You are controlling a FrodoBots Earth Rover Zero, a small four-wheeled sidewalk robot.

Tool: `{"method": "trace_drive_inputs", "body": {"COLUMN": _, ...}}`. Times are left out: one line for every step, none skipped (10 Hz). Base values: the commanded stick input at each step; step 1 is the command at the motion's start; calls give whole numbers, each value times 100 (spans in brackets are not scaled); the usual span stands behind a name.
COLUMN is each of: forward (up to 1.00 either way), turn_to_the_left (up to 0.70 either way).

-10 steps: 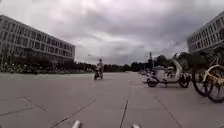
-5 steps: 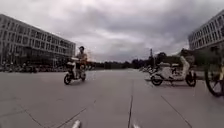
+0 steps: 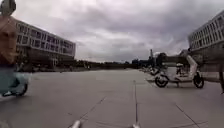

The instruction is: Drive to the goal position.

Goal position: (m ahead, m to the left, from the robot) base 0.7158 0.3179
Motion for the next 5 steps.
{"method": "trace_drive_inputs", "body": {"forward": 70, "turn_to_the_left": -17}}
{"method": "trace_drive_inputs", "body": {"forward": 70, "turn_to_the_left": -28}}
{"method": "trace_drive_inputs", "body": {"forward": 70, "turn_to_the_left": -36}}
{"method": "trace_drive_inputs", "body": {"forward": 70, "turn_to_the_left": -36}}
{"method": "trace_drive_inputs", "body": {"forward": 70, "turn_to_the_left": -36}}
